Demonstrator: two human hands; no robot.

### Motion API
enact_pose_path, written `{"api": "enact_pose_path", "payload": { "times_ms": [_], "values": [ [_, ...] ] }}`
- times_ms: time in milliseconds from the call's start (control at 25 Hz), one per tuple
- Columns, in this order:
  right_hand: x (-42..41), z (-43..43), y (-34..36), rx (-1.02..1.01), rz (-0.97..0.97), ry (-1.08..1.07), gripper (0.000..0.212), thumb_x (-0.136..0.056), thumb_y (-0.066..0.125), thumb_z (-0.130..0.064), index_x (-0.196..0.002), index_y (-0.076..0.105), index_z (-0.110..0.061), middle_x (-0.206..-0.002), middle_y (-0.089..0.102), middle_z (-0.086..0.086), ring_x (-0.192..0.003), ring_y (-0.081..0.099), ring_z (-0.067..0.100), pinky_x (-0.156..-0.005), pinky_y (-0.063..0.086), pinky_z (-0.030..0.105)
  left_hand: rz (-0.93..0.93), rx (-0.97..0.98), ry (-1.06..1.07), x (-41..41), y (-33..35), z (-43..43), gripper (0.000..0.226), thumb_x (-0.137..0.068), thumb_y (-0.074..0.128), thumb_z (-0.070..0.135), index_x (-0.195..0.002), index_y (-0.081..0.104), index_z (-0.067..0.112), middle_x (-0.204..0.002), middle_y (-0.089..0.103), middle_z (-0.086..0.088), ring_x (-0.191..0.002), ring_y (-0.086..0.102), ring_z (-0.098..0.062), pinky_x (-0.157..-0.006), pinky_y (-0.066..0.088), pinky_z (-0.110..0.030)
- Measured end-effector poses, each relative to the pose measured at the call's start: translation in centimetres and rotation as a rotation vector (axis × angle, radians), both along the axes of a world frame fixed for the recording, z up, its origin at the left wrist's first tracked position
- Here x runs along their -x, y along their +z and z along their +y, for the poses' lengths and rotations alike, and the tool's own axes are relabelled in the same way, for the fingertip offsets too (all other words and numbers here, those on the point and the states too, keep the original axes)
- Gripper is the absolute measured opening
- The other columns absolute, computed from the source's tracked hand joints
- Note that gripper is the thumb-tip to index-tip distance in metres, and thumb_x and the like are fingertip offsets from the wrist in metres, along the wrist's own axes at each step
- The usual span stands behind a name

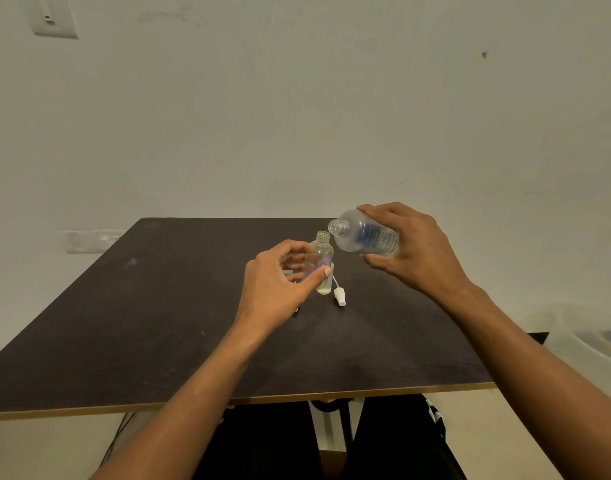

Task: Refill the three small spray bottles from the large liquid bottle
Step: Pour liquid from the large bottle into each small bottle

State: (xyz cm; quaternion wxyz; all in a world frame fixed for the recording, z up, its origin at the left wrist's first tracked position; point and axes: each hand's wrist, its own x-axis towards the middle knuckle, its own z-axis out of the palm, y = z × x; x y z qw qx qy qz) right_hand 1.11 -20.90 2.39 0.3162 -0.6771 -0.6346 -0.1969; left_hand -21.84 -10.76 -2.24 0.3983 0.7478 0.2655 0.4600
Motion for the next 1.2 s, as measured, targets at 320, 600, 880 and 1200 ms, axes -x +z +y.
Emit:
{"api": "enact_pose_path", "payload": {
  "times_ms": [320, 600, 880, 1200],
  "values": [
    [0.1, 0.0, 0.0, 0.001, -0.019, 0.009, 0.073, -0.078, 0.087, -0.031, -0.145, 0.059, -0.034, -0.130, 0.065, -0.010, -0.109, 0.066, 0.017, -0.082, 0.062, 0.042, 0.019, -0.012, 0.010, 0.1, -0.2, 0.1, 0.045, -0.077, 0.090, 0.040, -0.117, 0.075, 0.025, -0.104, 0.078, 0.015, -0.097, 0.074, 0.002, -0.087, 0.063, -0.026],
    [0.2, 0.2, 0.0, 0.012, -0.059, -0.018, 0.074, -0.079, 0.087, -0.028, -0.147, 0.058, -0.035, -0.132, 0.063, -0.010, -0.111, 0.064, 0.018, -0.082, 0.062, 0.043, 0.029, -0.007, 0.017, 0.0, -0.3, 0.2, 0.045, -0.076, 0.091, 0.039, -0.115, 0.075, 0.025, -0.103, 0.077, 0.015, -0.096, 0.073, 0.003, -0.086, 0.062, -0.023],
    [0.0, 0.3, 0.5, 0.021, -0.141, -0.040, 0.075, -0.081, 0.086, -0.027, -0.149, 0.055, -0.035, -0.134, 0.060, -0.007, -0.114, 0.061, 0.017, -0.082, 0.062, 0.043, 0.018, 0.008, 0.007, 0.0, -0.4, 0.2, 0.043, -0.076, 0.092, 0.037, -0.114, 0.075, 0.025, -0.102, 0.078, 0.013, -0.094, 0.074, 0.002, -0.085, 0.063, -0.025],
    [0.1, 0.1, 1.5, 0.030, -0.217, -0.056, 0.075, -0.083, 0.087, -0.024, -0.150, 0.055, -0.032, -0.139, 0.059, -0.003, -0.121, 0.060, 0.022, -0.085, 0.060, 0.038, -0.003, 0.020, 0.002, -0.3, -0.4, 0.1, 0.040, -0.075, 0.093, 0.034, -0.110, 0.076, 0.024, -0.098, 0.079, 0.012, -0.092, 0.075, 0.002, -0.082, 0.062, -0.020]
  ]
}}
